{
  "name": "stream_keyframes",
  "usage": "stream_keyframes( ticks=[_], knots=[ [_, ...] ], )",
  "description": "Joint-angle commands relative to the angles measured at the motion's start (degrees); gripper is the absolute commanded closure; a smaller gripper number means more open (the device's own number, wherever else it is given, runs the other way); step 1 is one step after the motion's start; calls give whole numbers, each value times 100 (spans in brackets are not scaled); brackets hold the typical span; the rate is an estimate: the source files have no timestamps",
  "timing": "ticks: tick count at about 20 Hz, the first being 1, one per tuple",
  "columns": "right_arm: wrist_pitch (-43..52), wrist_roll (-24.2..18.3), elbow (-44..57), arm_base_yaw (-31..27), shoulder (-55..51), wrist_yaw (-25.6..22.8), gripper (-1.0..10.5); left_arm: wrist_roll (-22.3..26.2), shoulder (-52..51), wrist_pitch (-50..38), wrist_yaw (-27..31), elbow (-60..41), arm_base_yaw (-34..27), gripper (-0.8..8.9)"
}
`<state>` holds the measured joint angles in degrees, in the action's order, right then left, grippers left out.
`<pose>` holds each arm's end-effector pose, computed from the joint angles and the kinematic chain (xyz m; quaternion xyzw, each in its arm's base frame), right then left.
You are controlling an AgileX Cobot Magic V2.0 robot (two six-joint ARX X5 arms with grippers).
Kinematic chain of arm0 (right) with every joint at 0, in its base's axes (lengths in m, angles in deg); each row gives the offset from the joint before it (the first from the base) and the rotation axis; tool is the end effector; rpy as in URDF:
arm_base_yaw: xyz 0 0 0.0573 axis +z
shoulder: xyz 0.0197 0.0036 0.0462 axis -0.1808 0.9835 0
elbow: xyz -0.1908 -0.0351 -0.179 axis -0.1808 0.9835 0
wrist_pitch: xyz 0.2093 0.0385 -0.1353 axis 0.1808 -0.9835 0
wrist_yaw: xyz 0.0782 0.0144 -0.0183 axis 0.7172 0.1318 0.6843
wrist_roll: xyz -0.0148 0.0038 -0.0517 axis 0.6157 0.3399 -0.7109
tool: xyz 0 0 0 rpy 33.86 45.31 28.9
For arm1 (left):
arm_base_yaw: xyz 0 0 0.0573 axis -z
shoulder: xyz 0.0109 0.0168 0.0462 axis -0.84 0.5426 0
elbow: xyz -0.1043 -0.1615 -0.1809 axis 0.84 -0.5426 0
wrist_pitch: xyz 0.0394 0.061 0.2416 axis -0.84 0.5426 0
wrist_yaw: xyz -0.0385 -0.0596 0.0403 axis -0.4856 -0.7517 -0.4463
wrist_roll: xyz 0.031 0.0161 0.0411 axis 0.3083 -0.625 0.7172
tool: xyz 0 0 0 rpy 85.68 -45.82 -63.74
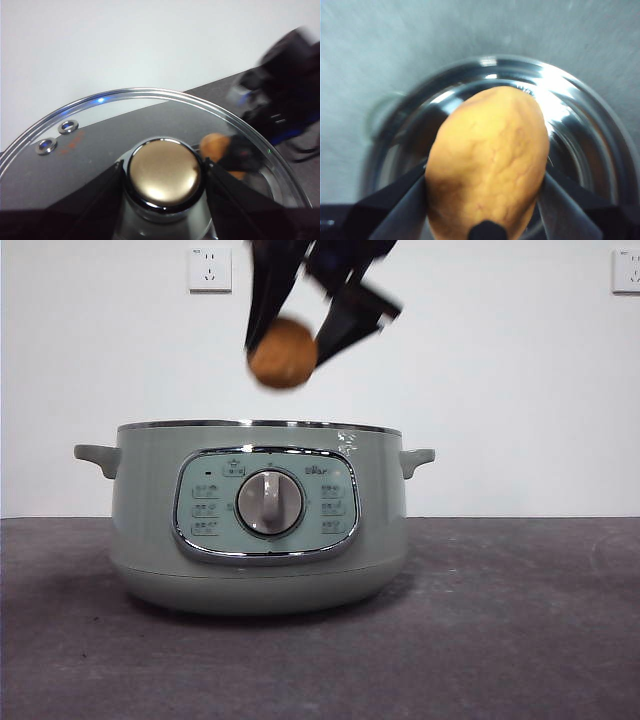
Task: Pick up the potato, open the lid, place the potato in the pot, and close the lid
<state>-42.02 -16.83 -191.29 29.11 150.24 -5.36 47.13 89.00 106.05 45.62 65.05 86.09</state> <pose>0.3167 0.2662 0.3215 -0.0848 0.4009 0.3523 0.8414 0.0843 -0.0416 0.4614 0.0636 0.1066 -0.1758 0.9766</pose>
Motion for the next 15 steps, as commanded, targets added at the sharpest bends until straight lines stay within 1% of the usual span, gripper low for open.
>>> stream_keyframes(
  ticks=[1,4,8,9,10,11,12,13,14,15],
  knots=[
    [11,-295,-173,35,511,-2,962,24,-138,-138,15,59,-4,822],
    [-39,-448,-282,37,1036,2,962,26,-140,17,13,59,-4,822],
    [-385,-621,-282,42,1397,-2,962,24,-118,22,11,59,-4,822],
    [-409,-632,-282,42,1434,-4,952,26,-116,24,11,59,-4,822],
    [-411,-634,-282,42,1440,-9,919,26,-111,28,11,59,-4,822],
    [-417,-634,-282,42,1440,-13,843,24,-92,31,11,59,-4,822],
    [-435,-632,-282,42,1440,-13,726,26,-87,35,11,59,-4,822],
    [-468,-632,-282,42,1440,-15,586,26,-55,33,11,59,-4,822],
    [-501,-632,-282,42,1440,-37,483,26,-44,44,9,59,-4,822],
    [-501,-632,-282,42,1440,-44,438,26,-11,57,9,59,-4,822]
  ],
)
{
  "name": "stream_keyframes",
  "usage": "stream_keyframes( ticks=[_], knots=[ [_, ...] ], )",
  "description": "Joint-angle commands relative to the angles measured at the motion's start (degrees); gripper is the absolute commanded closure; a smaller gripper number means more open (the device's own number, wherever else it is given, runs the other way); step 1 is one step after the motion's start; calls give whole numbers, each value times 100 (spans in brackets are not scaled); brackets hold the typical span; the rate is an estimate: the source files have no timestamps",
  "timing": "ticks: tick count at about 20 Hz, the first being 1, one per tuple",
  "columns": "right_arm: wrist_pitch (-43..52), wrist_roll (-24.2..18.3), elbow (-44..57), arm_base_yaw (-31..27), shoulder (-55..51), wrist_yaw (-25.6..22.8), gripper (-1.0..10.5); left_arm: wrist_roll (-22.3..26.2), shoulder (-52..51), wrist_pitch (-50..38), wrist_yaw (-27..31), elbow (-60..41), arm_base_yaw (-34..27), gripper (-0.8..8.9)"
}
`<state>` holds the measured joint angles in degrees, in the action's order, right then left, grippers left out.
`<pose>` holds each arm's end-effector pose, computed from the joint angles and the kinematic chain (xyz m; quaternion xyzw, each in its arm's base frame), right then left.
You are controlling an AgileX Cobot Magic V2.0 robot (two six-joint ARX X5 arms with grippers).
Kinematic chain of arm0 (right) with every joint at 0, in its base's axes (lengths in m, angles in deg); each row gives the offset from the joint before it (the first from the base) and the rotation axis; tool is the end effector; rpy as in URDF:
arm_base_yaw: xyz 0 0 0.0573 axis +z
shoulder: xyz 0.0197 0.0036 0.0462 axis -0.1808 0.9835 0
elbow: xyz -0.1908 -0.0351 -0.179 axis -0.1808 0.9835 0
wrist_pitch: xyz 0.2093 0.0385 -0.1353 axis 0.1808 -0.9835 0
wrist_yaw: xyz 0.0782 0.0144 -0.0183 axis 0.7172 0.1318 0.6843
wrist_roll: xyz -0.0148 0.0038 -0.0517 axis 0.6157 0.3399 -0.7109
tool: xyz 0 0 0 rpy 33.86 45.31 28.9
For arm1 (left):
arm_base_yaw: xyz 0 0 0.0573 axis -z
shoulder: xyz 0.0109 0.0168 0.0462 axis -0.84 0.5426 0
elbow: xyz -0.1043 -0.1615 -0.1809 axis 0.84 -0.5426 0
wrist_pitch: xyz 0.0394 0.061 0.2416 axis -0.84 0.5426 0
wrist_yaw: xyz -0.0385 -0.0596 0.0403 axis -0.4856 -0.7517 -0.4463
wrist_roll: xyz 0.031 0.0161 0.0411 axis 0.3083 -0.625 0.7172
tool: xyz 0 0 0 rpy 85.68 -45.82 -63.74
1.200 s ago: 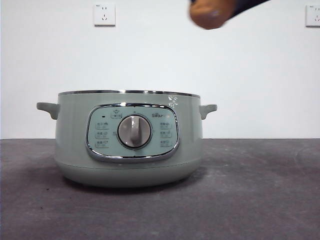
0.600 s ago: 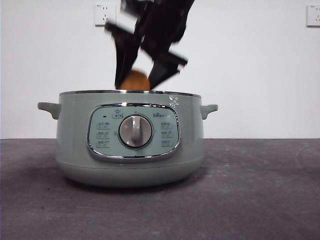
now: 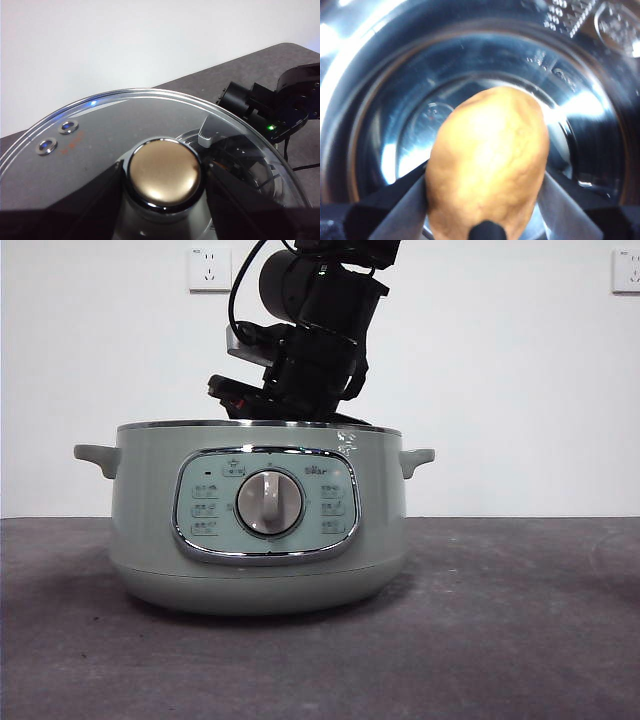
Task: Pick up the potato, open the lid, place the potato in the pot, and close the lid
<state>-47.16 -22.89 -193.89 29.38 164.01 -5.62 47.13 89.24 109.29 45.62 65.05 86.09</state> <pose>0.3444 0.2916 0.2309 -0.1649 0.5023 0.3489 0.7738 0.0844 -0.0416 0.4558 0.0732 0.1351 -0.1759 0.9723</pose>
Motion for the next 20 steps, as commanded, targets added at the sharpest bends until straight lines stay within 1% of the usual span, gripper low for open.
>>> stream_keyframes(
  ticks=[1,4,6,7,9,11,12,16,18,20],
  knots=[
    [22,-26,-22,15,63,-15,439,26,2,-243,7,59,-4,822],
    [74,22,-28,9,-39,11,443,26,90,-203,7,59,-4,822],
    [-59,109,-28,-2,-424,-140,447,26,164,-262,7,59,-4,822],
    [-170,195,-28,-2,-717,-431,447,26,227,-354,7,59,-4,822],
    [-555,210,-28,-9,-1370,-1032,447,26,387,-557,4,59,-4,822],
    [-870,212,-28,-98,-2072,-1423,447,26,627,-774,-42,59,-4,822],
    [-990,243,-28,-155,-2433,-1526,447,26,791,-898,-63,59,-4,822],
    [-1241,323,-28,-485,-3628,-1519,447,26,1493,-1386,-599,57,-2,822],
    [-1344,538,-28,-649,-4135,-1519,447,24,1888,-1558,-809,59,-2,822],
    [-1493,560,-28,-780,-4586,-1521,447,4,2308,-1698,-1032,57,2,822]
  ],
)
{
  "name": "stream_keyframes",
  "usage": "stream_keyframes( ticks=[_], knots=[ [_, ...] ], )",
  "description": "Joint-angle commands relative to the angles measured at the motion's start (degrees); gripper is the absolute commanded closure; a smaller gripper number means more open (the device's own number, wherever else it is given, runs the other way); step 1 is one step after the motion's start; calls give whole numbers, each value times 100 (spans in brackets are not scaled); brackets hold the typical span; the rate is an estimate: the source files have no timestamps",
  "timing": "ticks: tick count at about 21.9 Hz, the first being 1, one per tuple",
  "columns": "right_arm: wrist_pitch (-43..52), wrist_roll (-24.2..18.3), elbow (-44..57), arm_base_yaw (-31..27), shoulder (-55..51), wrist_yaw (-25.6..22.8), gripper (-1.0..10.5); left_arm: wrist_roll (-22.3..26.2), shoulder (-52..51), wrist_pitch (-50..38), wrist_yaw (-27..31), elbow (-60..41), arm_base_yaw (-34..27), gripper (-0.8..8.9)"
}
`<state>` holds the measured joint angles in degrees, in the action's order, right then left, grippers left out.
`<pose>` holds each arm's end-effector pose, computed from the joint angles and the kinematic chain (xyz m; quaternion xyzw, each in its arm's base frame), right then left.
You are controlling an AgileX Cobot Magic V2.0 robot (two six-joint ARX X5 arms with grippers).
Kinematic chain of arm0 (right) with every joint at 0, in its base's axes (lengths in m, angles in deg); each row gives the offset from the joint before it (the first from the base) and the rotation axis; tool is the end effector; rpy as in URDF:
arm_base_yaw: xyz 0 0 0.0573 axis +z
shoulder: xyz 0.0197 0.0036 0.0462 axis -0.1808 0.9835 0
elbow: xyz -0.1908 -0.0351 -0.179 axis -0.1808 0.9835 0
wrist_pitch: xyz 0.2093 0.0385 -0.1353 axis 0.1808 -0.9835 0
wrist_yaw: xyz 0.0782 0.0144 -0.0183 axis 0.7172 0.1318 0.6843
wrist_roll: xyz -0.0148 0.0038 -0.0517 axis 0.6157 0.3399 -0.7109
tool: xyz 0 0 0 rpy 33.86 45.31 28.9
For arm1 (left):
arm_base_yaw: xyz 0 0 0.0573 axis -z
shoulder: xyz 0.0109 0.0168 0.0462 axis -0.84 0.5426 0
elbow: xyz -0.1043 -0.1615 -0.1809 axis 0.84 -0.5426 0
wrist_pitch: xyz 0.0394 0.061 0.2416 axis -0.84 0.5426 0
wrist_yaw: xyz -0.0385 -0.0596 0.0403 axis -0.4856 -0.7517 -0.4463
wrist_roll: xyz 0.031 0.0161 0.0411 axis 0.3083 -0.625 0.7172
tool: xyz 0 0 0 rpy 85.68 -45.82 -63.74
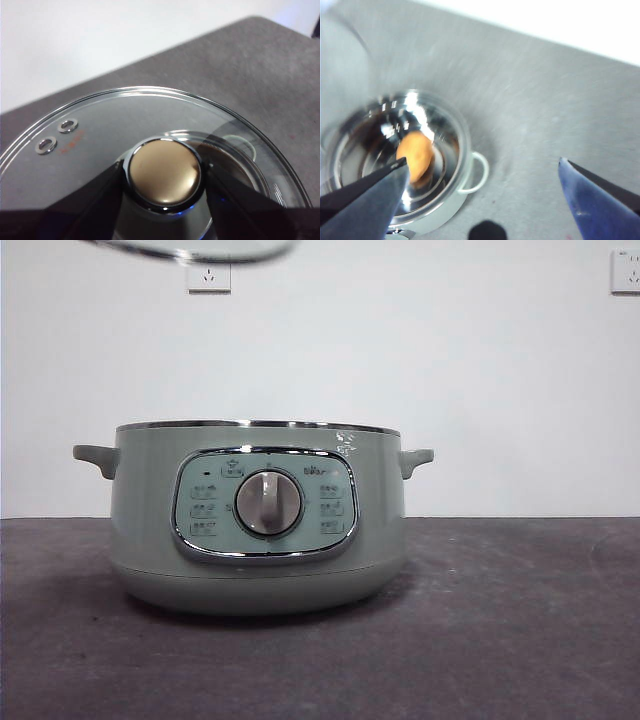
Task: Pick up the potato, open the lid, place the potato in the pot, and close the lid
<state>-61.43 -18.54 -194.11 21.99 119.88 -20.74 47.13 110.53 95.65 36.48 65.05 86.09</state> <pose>0.1958 0.1196 0.4750 -0.0848 0.2781 0.1986 0.9360 0.2004 -0.1110 0.4243 0.0775 0.2001 -0.2516 0.9437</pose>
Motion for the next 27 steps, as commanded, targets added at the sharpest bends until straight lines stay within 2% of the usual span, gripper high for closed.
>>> stream_keyframes(
  ticks=[1,8,11,14,27],
  knots=[
    [-144,125,-7,-105,-400,-11,447,-2,431,-431,-245,57,2,822],
    [-511,131,-7,-208,-1161,-42,447,-142,1602,-796,-544,57,133,822],
    [-610,162,-7,-208,-1246,-319,447,-168,1878,-802,-586,55,181,822],
    [-730,164,-7,-208,-1274,-610,447,-168,2063,-804,-586,46,236,822],
    [-835,164,-7,-208,-1272,-621,447,-188,2216,-815,-533,46,398,822]
  ],
)
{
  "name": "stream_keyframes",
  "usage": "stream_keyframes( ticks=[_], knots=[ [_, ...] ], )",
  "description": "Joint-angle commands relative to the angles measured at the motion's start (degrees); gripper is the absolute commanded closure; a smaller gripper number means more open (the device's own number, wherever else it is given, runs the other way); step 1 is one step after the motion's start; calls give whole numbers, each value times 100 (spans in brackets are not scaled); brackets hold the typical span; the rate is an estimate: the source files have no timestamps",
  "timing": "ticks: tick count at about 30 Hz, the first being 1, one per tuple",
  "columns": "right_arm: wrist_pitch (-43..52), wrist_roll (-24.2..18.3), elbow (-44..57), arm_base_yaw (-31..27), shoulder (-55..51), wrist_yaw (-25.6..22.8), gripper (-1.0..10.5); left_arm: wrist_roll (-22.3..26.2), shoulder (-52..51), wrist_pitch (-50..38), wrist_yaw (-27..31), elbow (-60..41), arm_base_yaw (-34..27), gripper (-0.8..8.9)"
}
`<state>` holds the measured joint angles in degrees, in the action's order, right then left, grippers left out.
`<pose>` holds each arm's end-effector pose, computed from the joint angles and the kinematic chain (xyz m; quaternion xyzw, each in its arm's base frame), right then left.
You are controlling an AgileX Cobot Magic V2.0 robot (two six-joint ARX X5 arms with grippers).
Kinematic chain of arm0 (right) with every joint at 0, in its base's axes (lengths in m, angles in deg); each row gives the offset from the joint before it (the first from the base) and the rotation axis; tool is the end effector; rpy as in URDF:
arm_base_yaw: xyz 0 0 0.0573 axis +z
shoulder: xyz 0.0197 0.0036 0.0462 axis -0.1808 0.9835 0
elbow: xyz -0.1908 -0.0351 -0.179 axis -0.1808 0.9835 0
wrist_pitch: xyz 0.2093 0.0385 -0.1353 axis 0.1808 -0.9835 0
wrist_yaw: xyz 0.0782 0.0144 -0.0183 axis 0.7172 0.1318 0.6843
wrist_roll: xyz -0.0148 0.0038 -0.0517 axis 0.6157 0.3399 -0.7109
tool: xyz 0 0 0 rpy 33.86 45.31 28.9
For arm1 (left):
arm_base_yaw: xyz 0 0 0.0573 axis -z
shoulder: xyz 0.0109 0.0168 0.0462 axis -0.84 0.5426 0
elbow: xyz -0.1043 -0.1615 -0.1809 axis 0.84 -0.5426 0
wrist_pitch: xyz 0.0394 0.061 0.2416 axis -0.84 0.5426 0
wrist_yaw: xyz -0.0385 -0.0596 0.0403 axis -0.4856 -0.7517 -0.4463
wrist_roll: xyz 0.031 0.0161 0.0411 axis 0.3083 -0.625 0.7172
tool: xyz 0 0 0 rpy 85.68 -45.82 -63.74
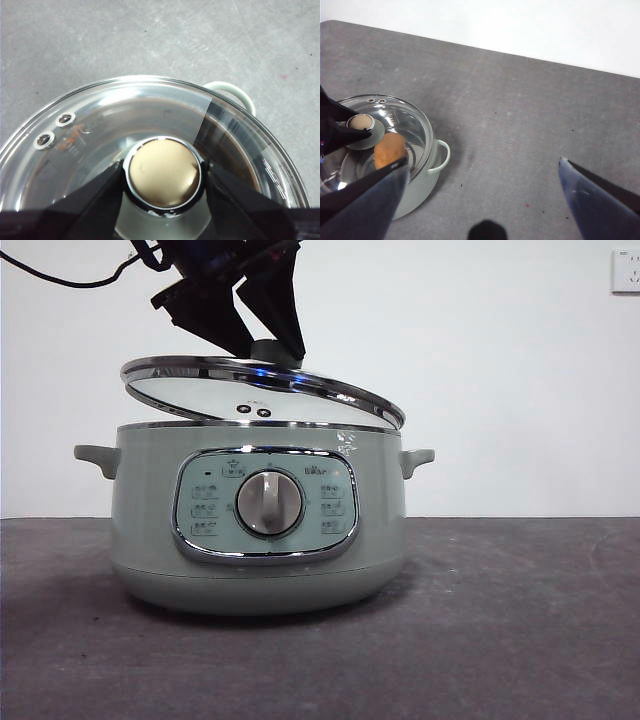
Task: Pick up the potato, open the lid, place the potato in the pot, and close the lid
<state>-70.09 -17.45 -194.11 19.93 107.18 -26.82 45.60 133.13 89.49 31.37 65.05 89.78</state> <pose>0.1207 0.0626 0.4991 -0.0721 0.2432 0.1314 0.9583 0.2878 -0.1876 0.3269 0.0940 0.3370 -0.3092 0.8843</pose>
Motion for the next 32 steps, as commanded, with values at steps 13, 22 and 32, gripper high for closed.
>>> stream_keyframes(
  ticks=[13,22,32],
  knots=[
    [28,52,-7,-2,-2,-2,447,-15,275,227,-2,46,31,822],
    [26,55,-7,-2,0,9,447,-13,328,586,-26,46,28,813],
    [31,184,-7,4,35,46,447,-17,181,297,103,50,-52,404]
  ],
)
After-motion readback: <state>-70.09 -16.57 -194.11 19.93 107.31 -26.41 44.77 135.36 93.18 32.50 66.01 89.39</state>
